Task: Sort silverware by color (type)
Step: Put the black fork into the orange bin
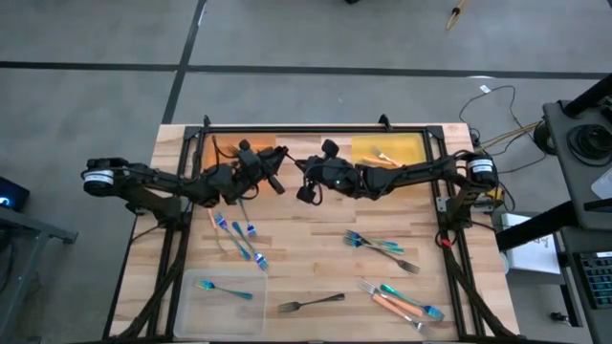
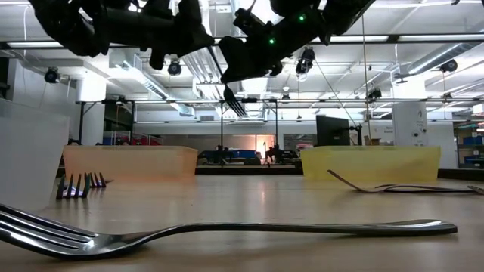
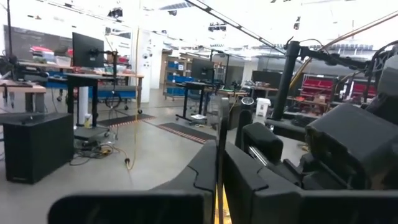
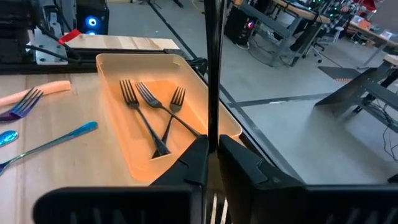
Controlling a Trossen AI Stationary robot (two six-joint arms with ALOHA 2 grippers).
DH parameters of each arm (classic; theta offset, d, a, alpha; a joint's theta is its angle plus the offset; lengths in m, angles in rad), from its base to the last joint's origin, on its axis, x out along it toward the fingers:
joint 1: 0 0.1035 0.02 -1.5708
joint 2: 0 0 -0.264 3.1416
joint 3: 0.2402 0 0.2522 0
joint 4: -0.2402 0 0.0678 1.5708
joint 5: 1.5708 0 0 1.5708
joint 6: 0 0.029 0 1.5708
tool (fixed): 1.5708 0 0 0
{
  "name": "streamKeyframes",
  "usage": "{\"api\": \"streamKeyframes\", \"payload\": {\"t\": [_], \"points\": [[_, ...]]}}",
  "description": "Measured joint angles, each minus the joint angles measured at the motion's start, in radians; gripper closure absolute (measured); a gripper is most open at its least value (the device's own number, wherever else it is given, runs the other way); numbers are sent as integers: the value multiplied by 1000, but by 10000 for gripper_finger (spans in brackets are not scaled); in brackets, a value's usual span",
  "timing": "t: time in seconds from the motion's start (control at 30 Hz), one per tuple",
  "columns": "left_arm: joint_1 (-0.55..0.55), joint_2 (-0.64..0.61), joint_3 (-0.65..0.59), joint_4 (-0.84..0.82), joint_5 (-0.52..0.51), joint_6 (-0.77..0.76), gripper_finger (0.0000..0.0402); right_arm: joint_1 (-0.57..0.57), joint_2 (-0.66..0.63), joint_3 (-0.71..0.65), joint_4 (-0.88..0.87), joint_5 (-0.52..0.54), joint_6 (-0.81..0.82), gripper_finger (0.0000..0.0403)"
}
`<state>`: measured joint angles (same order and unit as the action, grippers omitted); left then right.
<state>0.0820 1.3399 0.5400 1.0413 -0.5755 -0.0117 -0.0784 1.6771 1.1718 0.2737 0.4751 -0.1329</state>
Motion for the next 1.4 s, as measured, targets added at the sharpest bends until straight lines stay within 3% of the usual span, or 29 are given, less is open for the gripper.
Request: {"api": "streamKeyframes", "payload": {"t": [0.3, 0.5, 0.6, 0.73, 0.9, 1.0, 1.17, 1.4], "points": [[14, 0, 9, -30, -112, 69, 401, -14, -7, 48, -108, -12, -25, 288], [55, 0, 11, -106, -351, 264, 401, -17, -9, 160, -427, -12, 13, 237], [72, 0, 41, -268, -423, 331, 401, -27, -9, 208, -575, -11, 52, 229], [103, 4, 148, -669, -445, 320, 402, -46, -9, 216, -623, -3, 88, 232], [142, 83, 307, -1285, -506, 178, 402, -69, -9, 201, -652, -3, 148, 247], [161, 151, 367, -1558, -502, 62, 402, -80, -9, 198, -693, -4, 192, 255], [204, 248, 375, -1636, -383, 28, 402, -84, -9, 198, -747, -4, 224, 262], [216, 287, 374, -1636, -398, -36, 389, -83, -9, 198, -863, -3, 236, 247]]}}
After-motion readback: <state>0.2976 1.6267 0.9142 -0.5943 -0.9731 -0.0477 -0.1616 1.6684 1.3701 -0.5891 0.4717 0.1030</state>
